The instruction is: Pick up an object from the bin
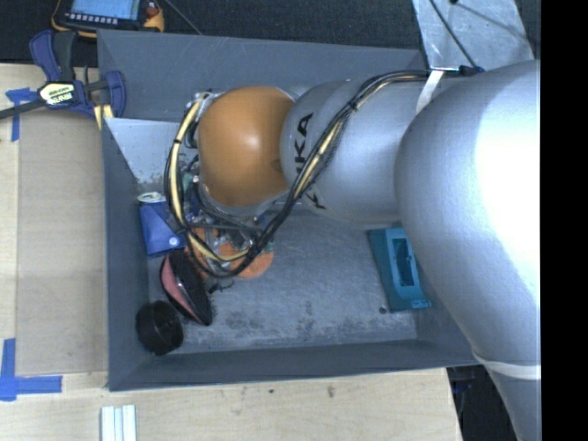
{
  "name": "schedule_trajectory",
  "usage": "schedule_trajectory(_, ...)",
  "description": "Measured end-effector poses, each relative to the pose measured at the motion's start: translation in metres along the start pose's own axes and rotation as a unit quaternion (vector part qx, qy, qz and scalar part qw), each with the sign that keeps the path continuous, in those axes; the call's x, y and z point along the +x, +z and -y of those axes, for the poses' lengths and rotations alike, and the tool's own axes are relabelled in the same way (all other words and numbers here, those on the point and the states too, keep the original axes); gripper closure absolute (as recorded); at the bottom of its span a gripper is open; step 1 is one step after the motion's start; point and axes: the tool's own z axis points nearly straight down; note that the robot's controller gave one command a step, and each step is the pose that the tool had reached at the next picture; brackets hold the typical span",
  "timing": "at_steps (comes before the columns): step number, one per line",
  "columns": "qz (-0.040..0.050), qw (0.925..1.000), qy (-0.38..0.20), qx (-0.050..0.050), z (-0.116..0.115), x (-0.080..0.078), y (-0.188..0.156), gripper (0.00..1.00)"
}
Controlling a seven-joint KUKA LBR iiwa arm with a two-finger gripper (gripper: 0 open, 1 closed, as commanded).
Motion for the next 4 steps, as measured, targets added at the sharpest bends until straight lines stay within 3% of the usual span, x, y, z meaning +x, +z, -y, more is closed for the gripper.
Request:
schedule_trajectory(1, -0.0009, 0.9915, -0.130, -0.001, 0.023, -0.006, -0.049, 1.00)
schedule_trajectory(2, -0.0015, 0.9915, -0.130, -0.001, 0.023, -0.006, -0.049, 0.00)
schedule_trajectory(3, -0.0018, 0.9915, -0.130, -0.001, 0.023, -0.006, -0.049, 0.00)
schedule_trajectory(4, 0.0023, 0.9854, -0.170, 0.001, 0.022, -0.017, -0.023, 0.00)
